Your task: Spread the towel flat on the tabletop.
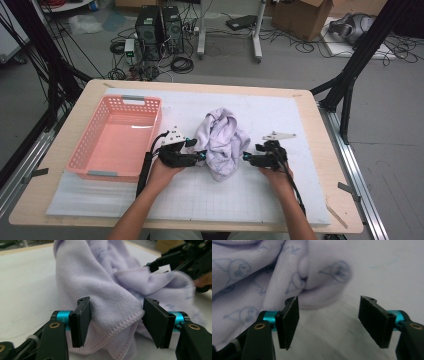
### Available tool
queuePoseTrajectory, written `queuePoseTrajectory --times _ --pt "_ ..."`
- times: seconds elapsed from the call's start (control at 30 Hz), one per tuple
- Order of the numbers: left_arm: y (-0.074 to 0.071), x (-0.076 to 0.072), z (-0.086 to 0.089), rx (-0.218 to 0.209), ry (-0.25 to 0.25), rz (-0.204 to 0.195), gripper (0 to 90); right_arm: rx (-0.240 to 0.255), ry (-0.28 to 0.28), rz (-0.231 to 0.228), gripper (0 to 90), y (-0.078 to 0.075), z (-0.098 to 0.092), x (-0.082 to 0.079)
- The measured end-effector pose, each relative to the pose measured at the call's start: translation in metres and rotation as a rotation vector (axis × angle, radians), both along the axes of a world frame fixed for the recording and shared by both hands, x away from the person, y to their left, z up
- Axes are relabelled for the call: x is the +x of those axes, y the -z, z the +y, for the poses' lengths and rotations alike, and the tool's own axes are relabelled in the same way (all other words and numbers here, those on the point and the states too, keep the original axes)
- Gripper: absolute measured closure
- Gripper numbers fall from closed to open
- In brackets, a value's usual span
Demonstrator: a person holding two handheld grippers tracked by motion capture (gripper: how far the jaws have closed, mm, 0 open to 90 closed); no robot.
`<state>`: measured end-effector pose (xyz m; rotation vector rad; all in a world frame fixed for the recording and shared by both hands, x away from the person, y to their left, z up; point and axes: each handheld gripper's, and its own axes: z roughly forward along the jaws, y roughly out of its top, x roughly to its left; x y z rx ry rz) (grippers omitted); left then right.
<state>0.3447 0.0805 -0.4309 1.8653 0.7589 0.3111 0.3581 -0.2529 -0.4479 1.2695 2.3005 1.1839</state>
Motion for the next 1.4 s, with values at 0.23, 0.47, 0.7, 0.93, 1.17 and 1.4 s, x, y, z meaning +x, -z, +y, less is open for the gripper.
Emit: queuePoseTrajectory --times 0.23,0.47,0.7,0.93,1.17,1.4 --pt "0.009 0.006 -0.003 0.066 -0.041 0.041 45.2 -0.129 -0.019 -0.042 74.8 -0.003 0.028 0.010" --pt "0.011 0.008 0.001 0.134 -0.058 0.063 75.7 -0.154 -0.085 -0.081 84.8 -0.012 0.011 -0.020" --pt "0.004 0.018 0.007 0.099 -0.145 0.031 76.6 -0.161 -0.052 -0.077 84.9 -0.016 -0.041 -0.065" --pt "-0.001 0.033 0.003 0.104 -0.177 0.010 76.8 -0.160 0.006 -0.085 84.9 -0.020 -0.092 -0.114" --pt "-0.001 0.046 -0.001 0.110 -0.209 -0.014 77.4 -0.199 0.079 -0.079 84.9 -0.022 -0.130 -0.162" --pt "-0.007 0.050 -0.005 0.059 -0.219 -0.010 51.8 -0.146 0.142 -0.103 69.0 -0.022 -0.152 -0.181"
